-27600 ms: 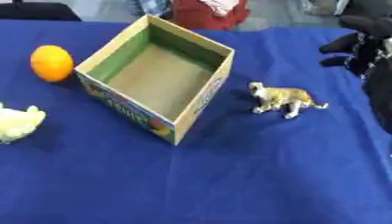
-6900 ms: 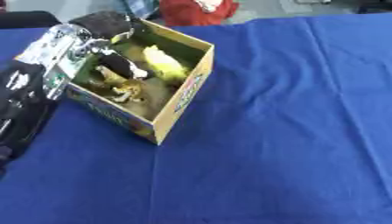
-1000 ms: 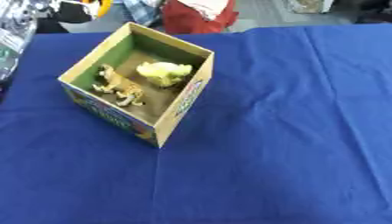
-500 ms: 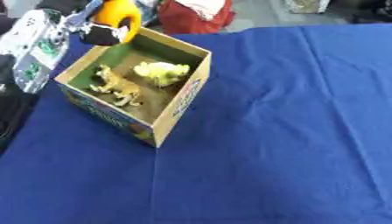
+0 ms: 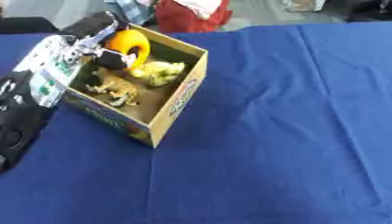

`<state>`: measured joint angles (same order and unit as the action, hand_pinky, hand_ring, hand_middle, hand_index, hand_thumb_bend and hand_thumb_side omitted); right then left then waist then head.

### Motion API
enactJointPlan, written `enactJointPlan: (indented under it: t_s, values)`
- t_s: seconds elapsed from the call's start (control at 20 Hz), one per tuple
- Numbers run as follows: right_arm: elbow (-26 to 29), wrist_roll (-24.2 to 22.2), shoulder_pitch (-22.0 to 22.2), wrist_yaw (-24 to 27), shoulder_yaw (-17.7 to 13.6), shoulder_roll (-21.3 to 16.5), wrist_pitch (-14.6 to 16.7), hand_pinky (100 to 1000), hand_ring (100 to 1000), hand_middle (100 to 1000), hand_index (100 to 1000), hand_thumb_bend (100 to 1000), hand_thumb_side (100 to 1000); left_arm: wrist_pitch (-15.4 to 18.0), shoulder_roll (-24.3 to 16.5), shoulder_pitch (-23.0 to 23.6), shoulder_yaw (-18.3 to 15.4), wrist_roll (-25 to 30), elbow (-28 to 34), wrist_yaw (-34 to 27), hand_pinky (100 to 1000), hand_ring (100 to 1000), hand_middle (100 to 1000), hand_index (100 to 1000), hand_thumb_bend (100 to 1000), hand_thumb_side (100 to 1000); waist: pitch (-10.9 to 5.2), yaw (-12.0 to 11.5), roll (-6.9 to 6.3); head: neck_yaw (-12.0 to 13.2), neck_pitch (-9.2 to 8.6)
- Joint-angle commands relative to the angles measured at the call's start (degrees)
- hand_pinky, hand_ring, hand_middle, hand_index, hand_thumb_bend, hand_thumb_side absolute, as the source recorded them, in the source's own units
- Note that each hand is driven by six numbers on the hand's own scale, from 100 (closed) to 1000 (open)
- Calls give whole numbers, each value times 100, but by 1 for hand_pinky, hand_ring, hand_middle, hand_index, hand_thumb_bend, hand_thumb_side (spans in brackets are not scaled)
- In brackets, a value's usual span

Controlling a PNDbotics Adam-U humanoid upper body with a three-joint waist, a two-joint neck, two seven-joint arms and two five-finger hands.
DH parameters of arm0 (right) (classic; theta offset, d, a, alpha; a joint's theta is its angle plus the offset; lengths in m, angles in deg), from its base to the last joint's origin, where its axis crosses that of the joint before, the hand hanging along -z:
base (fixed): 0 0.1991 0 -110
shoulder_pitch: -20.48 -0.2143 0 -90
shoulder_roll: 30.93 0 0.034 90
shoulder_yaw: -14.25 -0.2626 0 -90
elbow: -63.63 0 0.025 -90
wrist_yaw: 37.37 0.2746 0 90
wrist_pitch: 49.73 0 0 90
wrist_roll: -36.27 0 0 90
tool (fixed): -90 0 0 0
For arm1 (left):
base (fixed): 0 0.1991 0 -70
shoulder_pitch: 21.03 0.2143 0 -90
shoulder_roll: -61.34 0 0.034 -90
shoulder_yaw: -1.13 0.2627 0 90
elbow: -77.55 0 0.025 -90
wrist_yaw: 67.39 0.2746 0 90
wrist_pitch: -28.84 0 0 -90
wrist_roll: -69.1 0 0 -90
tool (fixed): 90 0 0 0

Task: Pick up objects on the table and place them in the box.

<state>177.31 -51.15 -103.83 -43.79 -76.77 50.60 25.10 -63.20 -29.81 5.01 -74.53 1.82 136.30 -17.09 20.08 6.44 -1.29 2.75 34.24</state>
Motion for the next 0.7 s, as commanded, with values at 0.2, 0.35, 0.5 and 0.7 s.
enactJointPlan:
  t_s: [0.2,0.35,0.5,0.7]
  values:
    - [91,6,-97,2,-35,-91,7,694,729,580,820,100,947,231,-85,-14,-5,682,53,94,566,797,742,829,100,106,-113,17,14,-38,18]
    - [91,9,-96,5,-37,-83,6,694,729,580,819,100,946,429,-114,-16,14,905,80,339,644,882,843,985,283,100,-119,18,15,-39,10]
    - [91,9,-91,5,-39,-76,5,694,729,580,819,100,946,560,-148,-23,-4,1012,151,746,691,923,883,1000,527,361,-130,16,15,-45,2]
    - [91,11,-71,4,-44,-71,-1,693,729,579,818,100,947,575,-191,-36,-120,893,345,1144,712,946,904,1000,905,663,-153,7,13,-50,8]
